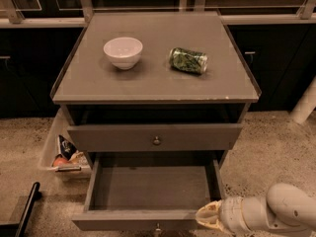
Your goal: Close middle drawer
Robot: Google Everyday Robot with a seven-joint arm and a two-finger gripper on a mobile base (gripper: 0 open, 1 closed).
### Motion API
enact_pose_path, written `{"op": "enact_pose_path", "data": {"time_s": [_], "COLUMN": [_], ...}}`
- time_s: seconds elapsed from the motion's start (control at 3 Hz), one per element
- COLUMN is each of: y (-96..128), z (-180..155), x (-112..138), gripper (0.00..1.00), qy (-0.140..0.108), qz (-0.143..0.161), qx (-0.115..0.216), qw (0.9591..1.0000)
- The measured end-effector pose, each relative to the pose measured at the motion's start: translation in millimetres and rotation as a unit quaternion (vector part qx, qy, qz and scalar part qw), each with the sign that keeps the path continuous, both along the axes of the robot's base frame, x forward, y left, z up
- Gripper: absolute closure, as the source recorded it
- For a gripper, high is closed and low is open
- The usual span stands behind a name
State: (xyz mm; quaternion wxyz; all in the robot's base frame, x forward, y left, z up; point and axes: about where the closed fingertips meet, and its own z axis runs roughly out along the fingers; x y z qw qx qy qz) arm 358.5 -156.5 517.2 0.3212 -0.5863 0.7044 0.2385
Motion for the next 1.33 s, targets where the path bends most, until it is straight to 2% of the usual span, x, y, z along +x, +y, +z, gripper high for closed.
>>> {"op": "enact_pose_path", "data": {"time_s": [0.33,0.67,1.33], "y": [3.5,0.6,-5.6], "z": [-31.3,-61.3,-93.4], "x": [-7.4,-9.0,-1.1], "gripper": [1.00,1.00,1.00], "qy": [-0.004,-0.002,-0.007], "qz": [0.013,0.012,0.005], "qx": [-0.018,-0.023,-0.035], "qw": [0.9997,0.9997,0.9994]}}
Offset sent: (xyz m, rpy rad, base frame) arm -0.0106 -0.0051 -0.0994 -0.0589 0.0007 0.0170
